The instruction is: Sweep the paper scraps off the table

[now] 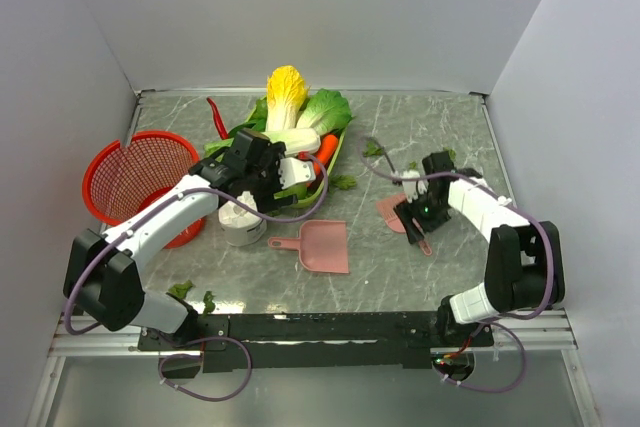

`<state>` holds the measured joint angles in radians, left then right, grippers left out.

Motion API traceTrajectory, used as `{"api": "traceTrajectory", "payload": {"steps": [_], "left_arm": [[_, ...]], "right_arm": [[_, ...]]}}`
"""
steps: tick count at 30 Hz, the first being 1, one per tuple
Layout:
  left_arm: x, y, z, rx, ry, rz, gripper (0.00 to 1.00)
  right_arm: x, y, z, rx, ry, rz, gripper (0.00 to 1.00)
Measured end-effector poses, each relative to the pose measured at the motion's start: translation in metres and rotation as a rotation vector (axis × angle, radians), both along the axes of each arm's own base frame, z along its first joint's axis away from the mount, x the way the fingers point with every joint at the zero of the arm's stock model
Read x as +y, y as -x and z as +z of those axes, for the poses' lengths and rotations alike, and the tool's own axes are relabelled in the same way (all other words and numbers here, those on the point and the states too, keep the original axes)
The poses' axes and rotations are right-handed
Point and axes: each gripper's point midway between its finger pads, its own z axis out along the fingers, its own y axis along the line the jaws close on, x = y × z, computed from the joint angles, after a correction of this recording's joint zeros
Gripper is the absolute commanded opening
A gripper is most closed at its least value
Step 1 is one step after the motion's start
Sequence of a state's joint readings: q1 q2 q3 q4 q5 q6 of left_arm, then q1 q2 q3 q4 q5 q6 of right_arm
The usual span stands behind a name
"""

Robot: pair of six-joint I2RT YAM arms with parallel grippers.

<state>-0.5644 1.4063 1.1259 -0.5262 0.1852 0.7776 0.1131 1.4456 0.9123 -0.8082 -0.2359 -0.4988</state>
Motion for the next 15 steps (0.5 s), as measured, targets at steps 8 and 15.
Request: {"api": "traceTrajectory", "payload": {"steps": [8,15], "left_arm": [[0.001,-0.002,-0.004,0.001,-0.014,-0.005,0.99],[0.001,-0.002,-0.004,0.001,-0.012,-0.006,0.99]], "right_arm": [[-0.024,0.028,-0.032,0.052,0.12,0.004,0.63],[-0.024,0.014,-0.035,0.008,0.128,-0.005,0.53]]}}
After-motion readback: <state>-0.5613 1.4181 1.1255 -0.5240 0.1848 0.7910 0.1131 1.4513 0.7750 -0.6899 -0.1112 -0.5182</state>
